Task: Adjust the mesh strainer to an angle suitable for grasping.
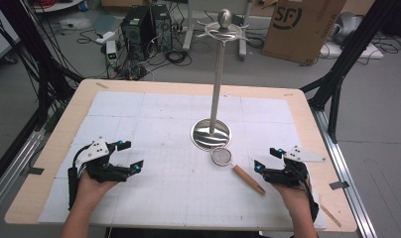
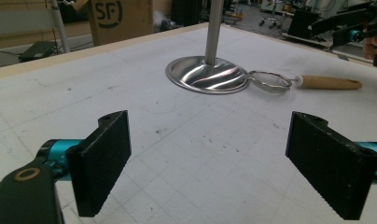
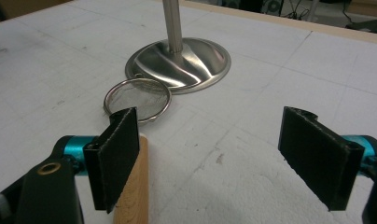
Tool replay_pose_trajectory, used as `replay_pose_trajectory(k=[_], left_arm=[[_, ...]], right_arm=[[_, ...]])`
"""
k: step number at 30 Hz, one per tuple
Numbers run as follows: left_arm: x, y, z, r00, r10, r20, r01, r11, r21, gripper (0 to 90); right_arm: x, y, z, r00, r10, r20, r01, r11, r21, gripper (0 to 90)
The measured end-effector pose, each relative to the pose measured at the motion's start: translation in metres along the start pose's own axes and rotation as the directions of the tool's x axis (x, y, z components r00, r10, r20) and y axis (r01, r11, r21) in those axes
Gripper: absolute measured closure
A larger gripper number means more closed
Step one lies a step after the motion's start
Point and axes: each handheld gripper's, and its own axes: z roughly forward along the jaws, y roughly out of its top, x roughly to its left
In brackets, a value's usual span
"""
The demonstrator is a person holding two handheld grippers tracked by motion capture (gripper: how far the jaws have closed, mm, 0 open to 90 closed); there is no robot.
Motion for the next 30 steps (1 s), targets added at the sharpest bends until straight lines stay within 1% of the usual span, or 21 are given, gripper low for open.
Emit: replay_pose_trajectory(k=[4, 6, 8, 9, 12, 14, 17, 22, 23, 26, 27, 28, 30], left_arm=[[0.000, -0.001, 0.000, 1.0000, -0.001, 0.006, 0.001, 1.0000, 0.010, 14.7], [0.001, -0.002, 0.000, 1.0000, 0.003, 0.005, -0.003, 0.9999, 0.015, 14.7], [0.000, -0.002, -0.001, 1.0000, -0.001, 0.003, 0.001, 0.9999, 0.012, 14.7], [0.000, -0.001, -0.002, 1.0000, -0.002, 0.005, 0.002, 1.0000, 0.006, 14.7], [-0.001, -0.001, -0.003, 1.0000, 0.000, 0.010, 0.000, 1.0000, 0.003, 14.7], [-0.001, -0.001, -0.002, 1.0000, -0.001, 0.008, 0.001, 1.0000, 0.004, 14.7], [-0.001, -0.001, -0.002, 1.0000, 0.004, 0.007, -0.004, 1.0000, 0.009, 14.7], [0.000, -0.003, -0.002, 1.0000, 0.000, 0.004, 0.000, 0.9999, 0.017, 14.7], [0.000, -0.003, -0.001, 1.0000, 0.000, 0.002, 0.000, 0.9998, 0.018, 14.7], [0.000, -0.003, -0.001, 1.0000, -0.002, 0.005, 0.002, 0.9998, 0.018, 14.7], [0.000, -0.003, -0.001, 1.0000, -0.001, 0.006, 0.001, 0.9999, 0.016, 14.7], [0.000, -0.003, -0.001, 1.0000, -0.001, 0.007, 0.001, 0.9999, 0.017, 14.7], [0.000, -0.003, -0.001, 1.0000, 0.002, 0.008, -0.002, 0.9998, 0.019, 14.7]], right_arm=[[0.001, -0.001, 0.001, 1.0000, -0.002, -0.007, 0.002, 1.000, 0.006, 19.6], [0.003, 0.000, 0.003, 0.9998, -0.017, -0.011, 0.017, 1.000, 0.012, 19.6], [0.004, 0.001, 0.004, 0.9996, -0.025, -0.008, 0.025, 1.000, 0.010, 19.6], [0.008, 0.001, 0.005, 0.9991, -0.037, -0.020, 0.037, 0.999, 0.002, 19.6], [0.012, 0.003, 0.007, 0.9989, -0.036, -0.031, 0.037, 0.999, 0.010, 19.5], [0.015, 0.003, 0.011, 0.9988, -0.041, -0.028, 0.041, 0.999, 0.024, 17.9], [0.016, 0.003, 0.016, 0.9985, -0.037, -0.039, 0.039, 0.998, 0.058, 17.8], [0.019, 0.003, 0.022, 0.9979, -0.050, -0.041, 0.053, 0.996, 0.078, 17.9], [0.021, 0.004, 0.026, 0.9969, -0.070, -0.036, 0.073, 0.993, 0.090, 18.6], [0.024, 0.005, 0.031, 0.9959, -0.084, -0.033, 0.088, 0.989, 0.120, 20.5], [0.024, 0.005, 0.031, 0.9959, -0.084, -0.033, 0.088, 0.989, 0.120, 20.5], [0.028, 0.005, 0.036, 0.9938, -0.103, -0.041, 0.108, 0.983, 0.148, 23.2], [0.033, 0.005, 0.041, 0.9913, -0.118, -0.058, 0.126, 0.976, 0.176, 25.7]])
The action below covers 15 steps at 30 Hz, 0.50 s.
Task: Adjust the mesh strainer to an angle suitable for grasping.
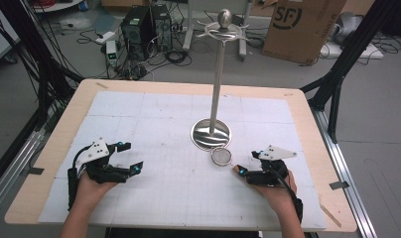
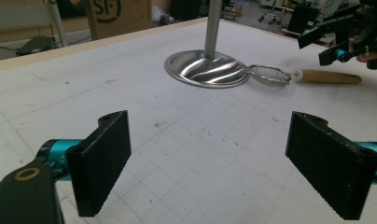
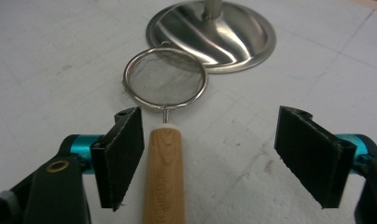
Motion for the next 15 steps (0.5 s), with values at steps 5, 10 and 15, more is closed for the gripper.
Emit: replay_pose_trajectory(k=[5, 10, 15], left_arm=[[0.000, 0.000, 0.000, 1.0000, 0.000, -0.005, 0.000, 1.0000, 0.004, 14.7], [0.000, -0.001, 0.001, 1.0000, 0.000, -0.003, 0.000, 1.0000, 0.008, 14.8], [-0.001, -0.001, 0.002, 1.0000, 0.000, -0.004, 0.000, 0.9999, 0.012, 14.8]], right_arm=[[0.007, 0.001, 0.010, 0.9990, -0.038, -0.022, 0.039, 0.998, 0.058, 34.9], [0.010, 0.001, 0.015, 0.9984, -0.052, -0.024, 0.054, 0.993, 0.107, 45.2], [0.013, 0.000, 0.019, 0.9974, -0.067, -0.026, 0.070, 0.987, 0.141, 53.4]])
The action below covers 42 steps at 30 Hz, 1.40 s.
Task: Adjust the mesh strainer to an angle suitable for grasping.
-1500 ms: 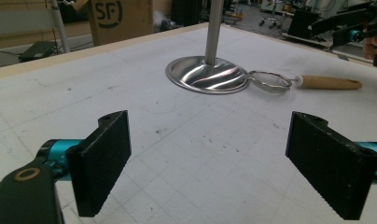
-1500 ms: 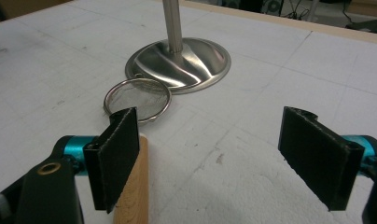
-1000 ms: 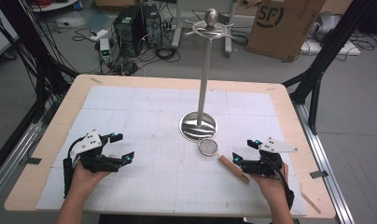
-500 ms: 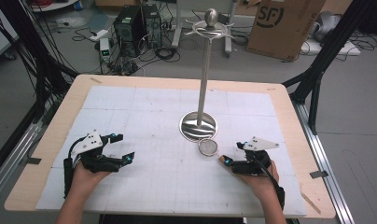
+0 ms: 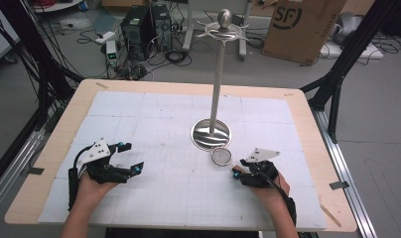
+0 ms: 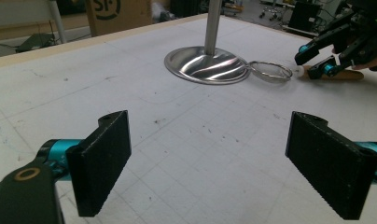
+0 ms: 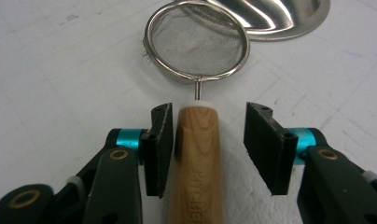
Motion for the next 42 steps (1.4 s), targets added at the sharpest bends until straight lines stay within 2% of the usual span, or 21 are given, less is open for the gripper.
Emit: replay_pose_trajectory(k=[4, 8, 13, 22, 31, 37, 42], left_arm=[[0.000, 0.000, -0.001, 1.0000, 0.004, 0.001, -0.004, 1.0000, -0.001, 14.7], [0.000, 0.000, -0.001, 1.0000, 0.004, 0.002, -0.004, 1.0000, 0.001, 14.8], [0.000, 0.000, -0.001, 1.0000, 0.005, 0.005, -0.005, 1.0000, 0.003, 14.8], [0.000, 0.000, -0.001, 1.0000, 0.003, 0.001, -0.003, 1.0000, 0.004, 14.8], [0.000, 0.000, -0.001, 1.0000, 0.004, 0.001, -0.004, 1.0000, 0.005, 14.9], [0.000, 0.000, -0.001, 1.0000, 0.004, 0.002, -0.004, 1.0000, 0.003, 14.8], [0.000, 0.000, -0.001, 1.0000, 0.004, 0.002, -0.004, 1.0000, 0.005, 14.9]], right_arm=[[0.001, 0.000, 0.002, 1.0000, -0.003, -0.009, 0.003, 1.000, 0.025, 59.2], [0.001, 0.000, 0.002, 0.9995, 0.007, -0.031, -0.006, 1.000, 0.028, 66.0], [0.000, -0.001, 0.001, 0.9996, 0.009, -0.028, -0.008, 1.000, 0.030, 67.2], [0.003, 0.001, 0.001, 0.9982, 0.002, -0.060, 0.000, 1.000, 0.029, 67.7], [0.022, 0.012, 0.008, 0.9927, -0.048, -0.111, 0.051, 0.998, 0.027, 67.7], [0.036, 0.018, 0.015, 0.9855, -0.085, -0.147, 0.090, 0.995, 0.029, 67.7], [0.054, 0.027, 0.023, 0.9745, -0.122, -0.188, 0.129, 0.991, 0.023, 67.7]])
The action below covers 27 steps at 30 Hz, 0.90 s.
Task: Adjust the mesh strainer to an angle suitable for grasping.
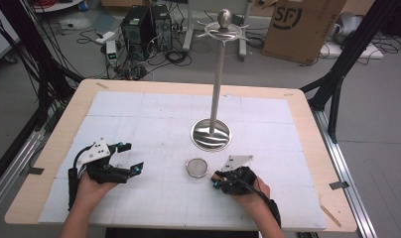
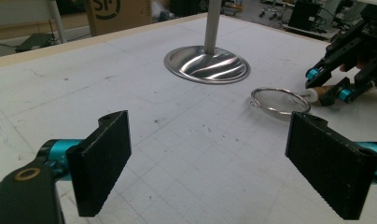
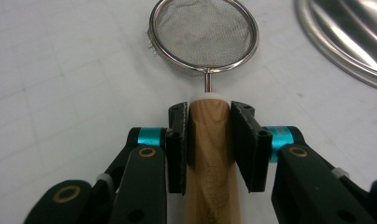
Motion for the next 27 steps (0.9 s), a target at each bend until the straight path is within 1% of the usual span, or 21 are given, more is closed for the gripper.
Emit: replay_pose_trajectory(k=[2, 3, 5, 6, 10, 15, 19, 21, 23, 26, 27], left_arm=[[0.000, 0.000, 0.000, 1.0000, -0.001, 0.000, 0.001, 1.0000, -0.001, 14.8], [0.000, 0.000, 0.000, 1.0000, -0.001, 0.000, 0.001, 1.0000, -0.001, 14.8], [0.000, 0.000, 0.000, 1.0000, 0.000, -0.001, 0.000, 1.0000, -0.002, 14.8], [0.000, 0.000, 0.000, 1.0000, -0.001, -0.003, 0.001, 1.0000, -0.002, 14.9], [0.000, 0.000, 0.000, 1.0000, -0.002, 0.001, 0.002, 1.0000, -0.003, 14.9], [0.000, 0.000, 0.000, 1.0000, -0.001, 0.000, 0.001, 1.0000, -0.005, 14.9], [0.000, 0.001, 0.000, 1.0000, -0.008, 0.000, 0.008, 0.9999, -0.010, 15.0], [-0.001, 0.001, -0.001, 1.0000, -0.006, 0.001, 0.006, 0.9999, -0.009, 15.0], [-0.001, 0.001, -0.001, 1.0000, -0.006, 0.002, 0.006, 0.9999, -0.008, 15.0], [0.000, 0.001, 0.000, 1.0000, -0.003, 0.003, 0.003, 1.0000, -0.006, 15.0], [-0.001, 0.001, -0.001, 1.0000, -0.004, 0.003, 0.004, 1.0000, -0.006, 15.0]], right_arm=[[0.006, 0.004, 0.004, 0.9998, -0.016, -0.013, 0.016, 1.000, -0.003, 67.7], [0.009, 0.007, 0.006, 0.9993, -0.033, -0.020, 0.033, 0.999, -0.002, 67.7], [0.012, 0.008, 0.008, 0.9990, -0.036, -0.026, 0.036, 0.999, 0.000, 67.7], [0.017, 0.012, 0.011, 0.9979, -0.052, -0.039, 0.052, 0.999, 0.001, 67.7], [0.022, 0.016, 0.016, 0.9961, -0.071, -0.054, 0.071, 0.997, 0.001, 67.7], [0.024, 0.020, 0.020, 0.9948, -0.082, -0.061, 0.082, 0.997, -0.004, 67.6], [0.025, 0.027, 0.026, 0.9932, -0.094, -0.068, 0.094, 0.996, -0.008, 67.7], [0.025, 0.032, 0.031, 0.9920, -0.099, -0.077, 0.099, 0.995, -0.010, 67.7], [0.026, 0.040, 0.039, 0.9898, -0.114, -0.086, 0.112, 0.993, -0.029, 67.7], [0.029, 0.051, 0.051, 0.9858, -0.138, -0.096, 0.136, 0.990, -0.030, 67.7], [0.029, 0.051, 0.051, 0.9858, -0.138, -0.096, 0.136, 0.990, -0.030, 67.7]])
